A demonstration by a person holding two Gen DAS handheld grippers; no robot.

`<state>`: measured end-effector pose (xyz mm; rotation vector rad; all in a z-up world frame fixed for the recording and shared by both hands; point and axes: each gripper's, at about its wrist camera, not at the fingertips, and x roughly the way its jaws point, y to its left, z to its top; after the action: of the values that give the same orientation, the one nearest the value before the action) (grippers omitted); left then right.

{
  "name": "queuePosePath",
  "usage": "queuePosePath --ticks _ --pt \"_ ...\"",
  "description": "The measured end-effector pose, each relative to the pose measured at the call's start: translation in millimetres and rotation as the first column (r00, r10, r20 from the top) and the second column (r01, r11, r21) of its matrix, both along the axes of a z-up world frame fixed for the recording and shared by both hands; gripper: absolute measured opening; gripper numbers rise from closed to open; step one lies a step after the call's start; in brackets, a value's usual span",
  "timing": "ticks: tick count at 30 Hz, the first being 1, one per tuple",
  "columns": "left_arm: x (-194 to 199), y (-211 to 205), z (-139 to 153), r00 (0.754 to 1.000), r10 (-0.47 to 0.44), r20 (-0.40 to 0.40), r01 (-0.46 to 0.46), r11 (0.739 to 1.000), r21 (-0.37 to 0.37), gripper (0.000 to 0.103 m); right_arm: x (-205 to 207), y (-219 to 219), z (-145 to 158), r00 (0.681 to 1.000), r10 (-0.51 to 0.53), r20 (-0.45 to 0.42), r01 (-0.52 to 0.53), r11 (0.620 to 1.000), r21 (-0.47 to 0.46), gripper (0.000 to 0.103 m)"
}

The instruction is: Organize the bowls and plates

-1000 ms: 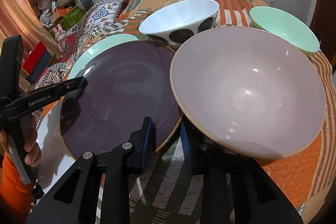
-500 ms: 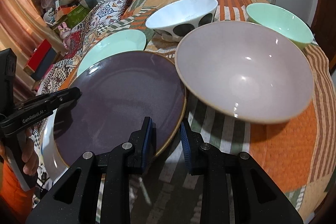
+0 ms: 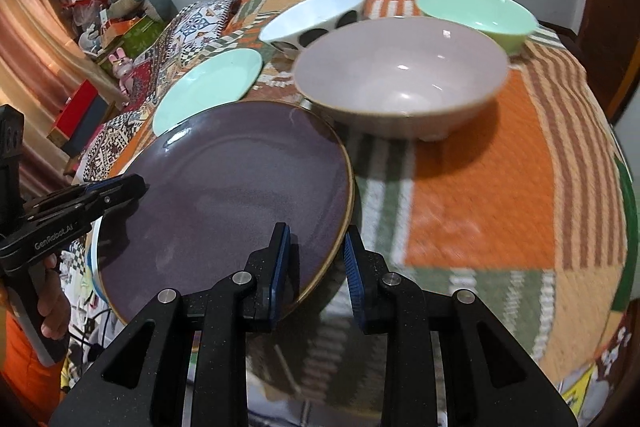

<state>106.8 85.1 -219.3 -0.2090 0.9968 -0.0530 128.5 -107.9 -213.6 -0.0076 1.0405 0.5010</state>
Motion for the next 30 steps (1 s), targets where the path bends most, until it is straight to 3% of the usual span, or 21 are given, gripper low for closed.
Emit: queuePosePath --ticks 12,21,30 --pt "7 -44 -12 0.994 -0.099 -0.041 0.1 0.995 0.017 0.023 -12 -40 -6 0.996 -0.084 -0.005 0.084 0.996 -0.015 0.025" --pt "9 -54 -18 0.992 -0.121 -0.036 0.123 0.99 0.061 0.028 -13 -41 -12 0.998 -0.066 0.01 0.066 0.997 -0.038 0.025" --pt "9 -52 -20 0.992 -0.116 -0.044 0.118 0.992 0.038 0.03 -11 -39 -12 0.998 -0.056 0.006 0.056 0.997 -0.047 0.027"
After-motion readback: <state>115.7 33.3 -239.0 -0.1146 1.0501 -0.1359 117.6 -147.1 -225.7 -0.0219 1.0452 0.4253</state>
